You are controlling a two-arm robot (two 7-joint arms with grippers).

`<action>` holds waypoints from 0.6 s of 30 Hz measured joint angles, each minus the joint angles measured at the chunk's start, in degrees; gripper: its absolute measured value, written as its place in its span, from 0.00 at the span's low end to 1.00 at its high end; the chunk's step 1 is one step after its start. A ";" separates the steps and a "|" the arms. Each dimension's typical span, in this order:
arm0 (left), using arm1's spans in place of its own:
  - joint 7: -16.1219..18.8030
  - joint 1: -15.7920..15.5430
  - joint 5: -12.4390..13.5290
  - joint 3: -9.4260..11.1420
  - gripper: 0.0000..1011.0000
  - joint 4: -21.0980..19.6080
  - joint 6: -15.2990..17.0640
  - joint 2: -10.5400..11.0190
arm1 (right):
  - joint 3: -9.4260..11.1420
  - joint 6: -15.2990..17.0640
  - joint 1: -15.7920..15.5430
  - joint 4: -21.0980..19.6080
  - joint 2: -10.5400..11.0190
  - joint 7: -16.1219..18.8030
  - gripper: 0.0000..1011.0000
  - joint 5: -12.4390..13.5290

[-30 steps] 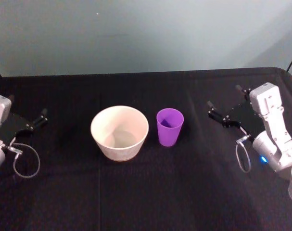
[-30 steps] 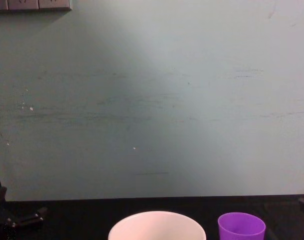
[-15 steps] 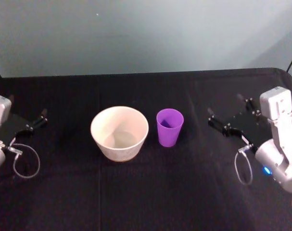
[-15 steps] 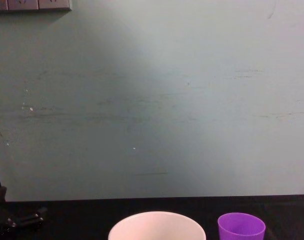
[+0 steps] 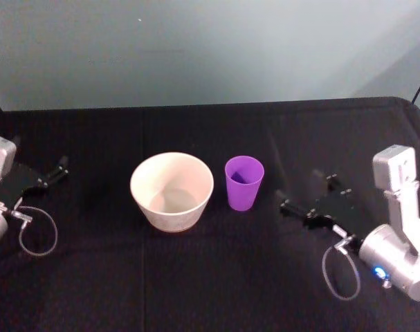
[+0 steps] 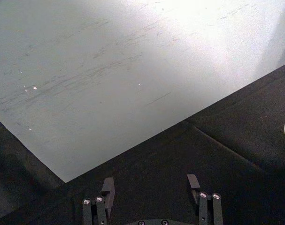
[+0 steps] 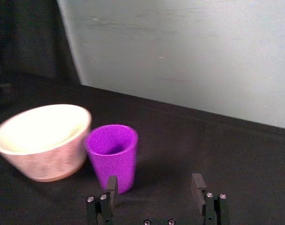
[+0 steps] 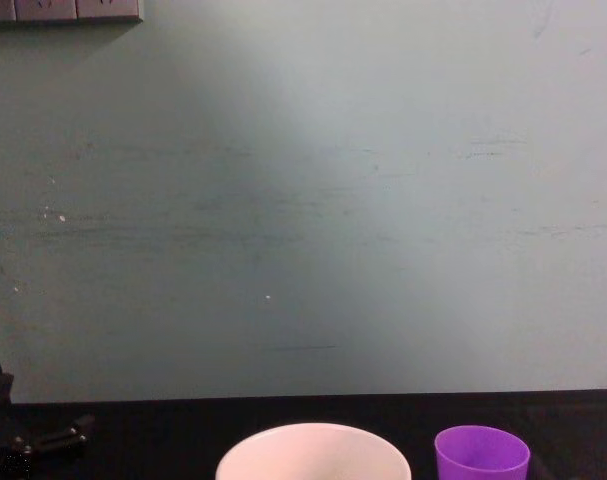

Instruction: Pick up the cup and pour the mung beans from the cup into the bowl.

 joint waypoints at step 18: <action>0.00 0.00 0.00 0.00 0.99 0.00 0.00 0.00 | -4.45 -0.86 3.50 3.05 -3.27 6.86 0.99 -5.70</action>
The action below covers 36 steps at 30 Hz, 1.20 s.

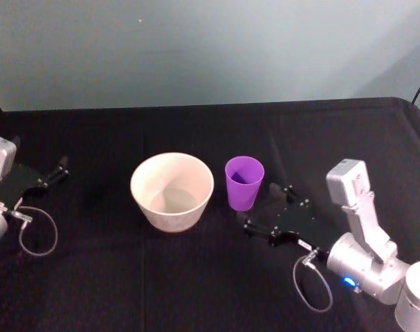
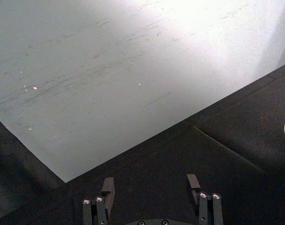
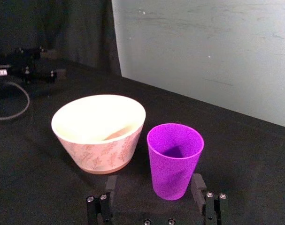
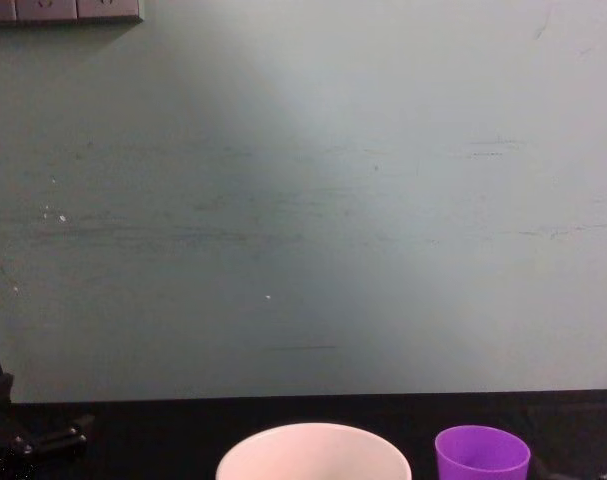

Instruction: Pick up the cup and pour the mung beans from the cup into the bowl.

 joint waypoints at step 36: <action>0.00 0.00 0.00 0.00 0.99 0.00 0.00 0.00 | 2.76 -7.72 0.30 6.61 -8.81 -2.14 0.99 -6.77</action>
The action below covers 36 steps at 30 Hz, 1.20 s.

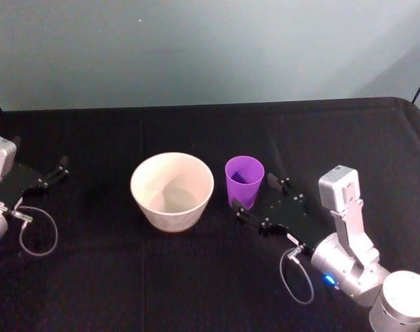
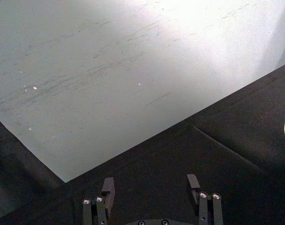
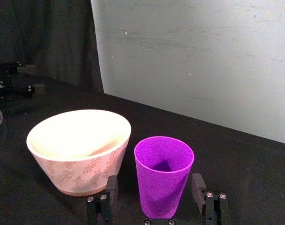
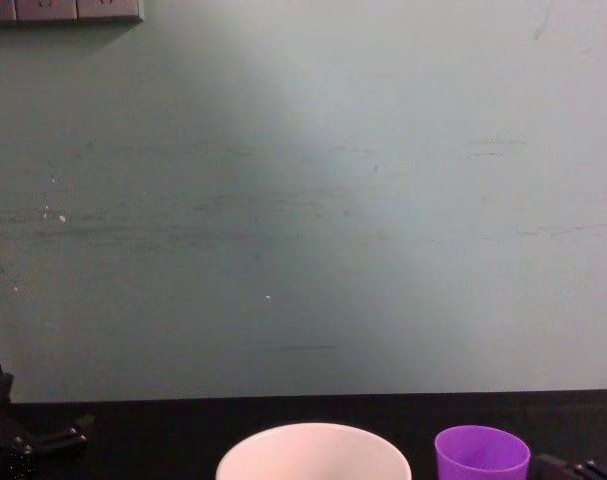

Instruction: Pick up the cup and pour the mung beans from the cup into the bowl.

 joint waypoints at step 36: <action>0.00 0.00 0.00 0.00 0.99 0.00 0.00 0.00 | 2.74 0.48 3.90 5.75 -6.66 0.40 0.99 -5.16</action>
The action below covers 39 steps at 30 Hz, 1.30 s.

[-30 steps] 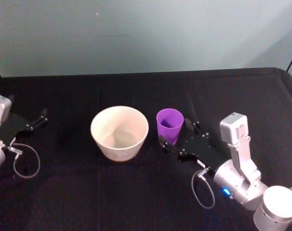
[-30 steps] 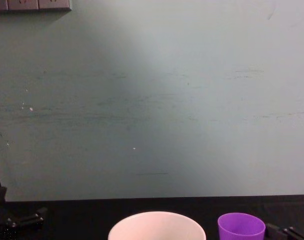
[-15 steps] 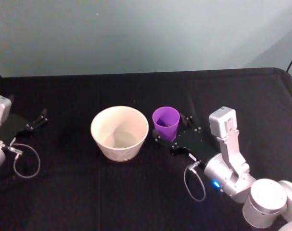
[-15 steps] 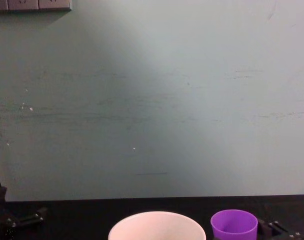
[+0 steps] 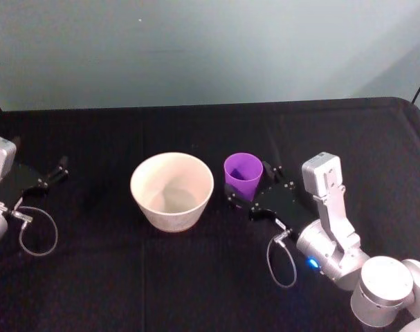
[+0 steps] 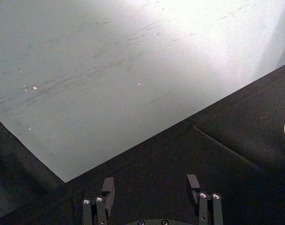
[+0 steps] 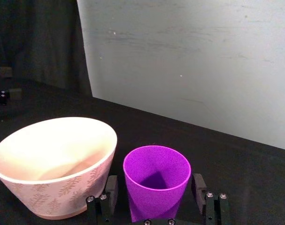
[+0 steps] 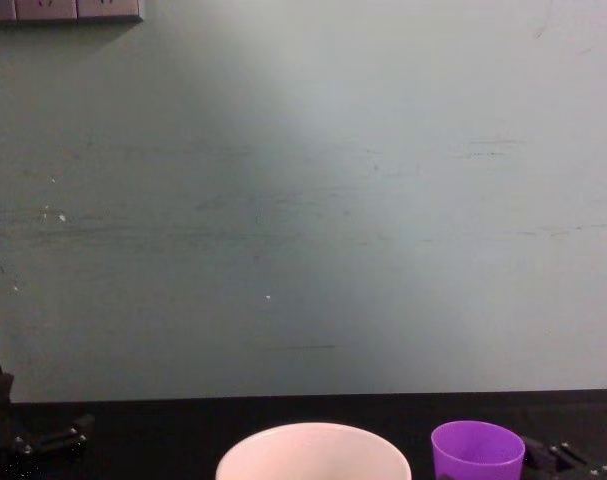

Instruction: Pick up the cup and pour the mung beans from the cup into the bowl.

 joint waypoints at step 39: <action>0.00 0.00 0.00 0.00 0.99 0.00 0.00 0.00 | 1.71 -0.20 2.46 3.26 -3.27 0.98 0.99 -3.73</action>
